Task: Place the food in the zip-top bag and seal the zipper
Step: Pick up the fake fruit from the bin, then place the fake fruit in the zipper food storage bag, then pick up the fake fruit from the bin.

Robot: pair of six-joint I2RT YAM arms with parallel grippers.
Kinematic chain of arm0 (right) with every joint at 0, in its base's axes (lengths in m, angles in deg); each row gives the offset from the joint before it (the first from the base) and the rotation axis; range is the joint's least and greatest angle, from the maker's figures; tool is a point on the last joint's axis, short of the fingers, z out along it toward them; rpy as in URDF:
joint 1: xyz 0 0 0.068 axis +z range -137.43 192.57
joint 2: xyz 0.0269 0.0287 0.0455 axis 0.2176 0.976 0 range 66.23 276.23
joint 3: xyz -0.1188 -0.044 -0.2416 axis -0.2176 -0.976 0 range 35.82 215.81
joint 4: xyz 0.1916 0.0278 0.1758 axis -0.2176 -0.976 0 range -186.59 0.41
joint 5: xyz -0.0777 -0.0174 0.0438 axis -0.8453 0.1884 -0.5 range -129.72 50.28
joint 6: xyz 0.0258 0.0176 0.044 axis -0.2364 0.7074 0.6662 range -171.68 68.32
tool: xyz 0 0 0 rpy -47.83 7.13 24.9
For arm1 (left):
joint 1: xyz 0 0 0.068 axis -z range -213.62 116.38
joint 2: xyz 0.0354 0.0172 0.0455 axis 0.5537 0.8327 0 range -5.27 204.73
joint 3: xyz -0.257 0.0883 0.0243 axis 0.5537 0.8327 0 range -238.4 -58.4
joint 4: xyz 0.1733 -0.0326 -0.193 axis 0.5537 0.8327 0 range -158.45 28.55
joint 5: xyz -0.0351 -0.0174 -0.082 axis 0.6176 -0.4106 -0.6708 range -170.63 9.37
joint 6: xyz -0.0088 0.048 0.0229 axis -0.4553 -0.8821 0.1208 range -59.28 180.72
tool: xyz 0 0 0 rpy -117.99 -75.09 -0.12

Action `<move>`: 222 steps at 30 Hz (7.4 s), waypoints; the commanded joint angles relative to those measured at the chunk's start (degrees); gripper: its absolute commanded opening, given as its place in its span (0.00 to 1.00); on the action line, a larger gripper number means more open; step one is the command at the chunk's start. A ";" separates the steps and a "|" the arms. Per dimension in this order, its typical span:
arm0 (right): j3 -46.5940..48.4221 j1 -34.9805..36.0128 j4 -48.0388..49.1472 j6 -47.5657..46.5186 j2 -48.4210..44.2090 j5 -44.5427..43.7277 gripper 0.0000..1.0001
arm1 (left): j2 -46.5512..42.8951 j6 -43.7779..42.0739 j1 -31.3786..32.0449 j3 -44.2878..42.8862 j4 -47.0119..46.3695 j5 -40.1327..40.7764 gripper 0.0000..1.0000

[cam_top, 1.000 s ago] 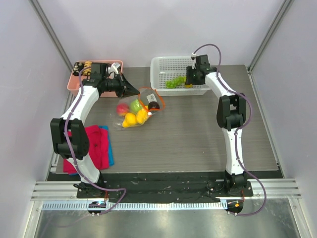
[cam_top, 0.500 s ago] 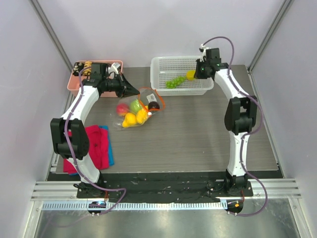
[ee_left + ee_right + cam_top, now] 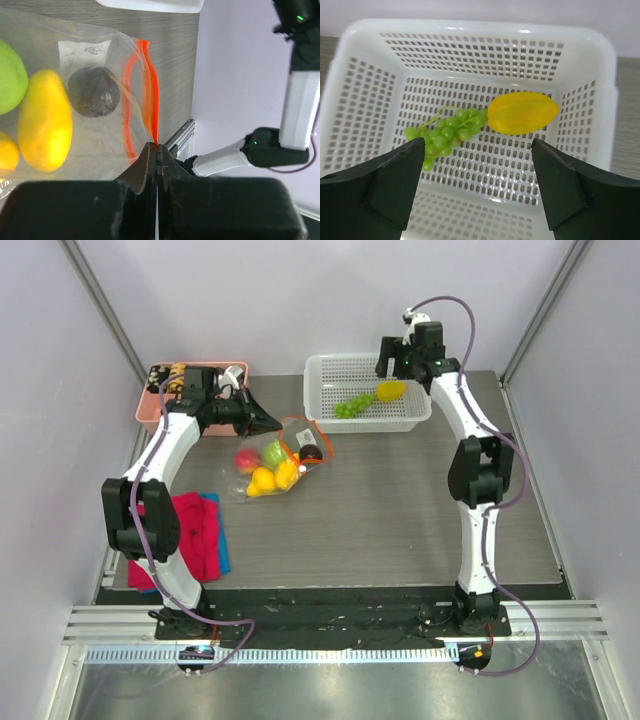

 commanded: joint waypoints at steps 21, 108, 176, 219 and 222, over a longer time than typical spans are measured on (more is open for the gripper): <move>4.30 1.11 17.39 18.77 17.32 -17.69 0.98 | 0.87 -1.19 -0.47 0.69 -1.74 -0.50 0.00; 0.62 0.23 29.08 34.15 18.93 -14.37 0.73 | 6.15 -2.95 -2.66 -2.56 0.37 -0.67 0.00; -39.47 17.99 20.30 56.30 -17.30 18.94 0.84 | 3.07 0.66 -2.93 -3.08 -1.57 -2.87 0.00; 9.31 5.24 1.84 7.08 20.66 -4.26 0.90 | 4.56 -0.57 -2.93 -2.56 -1.22 -0.93 0.00; 9.84 5.24 2.01 5.67 21.63 -4.61 0.82 | 4.56 -0.66 -2.93 -2.56 -1.21 -0.76 0.00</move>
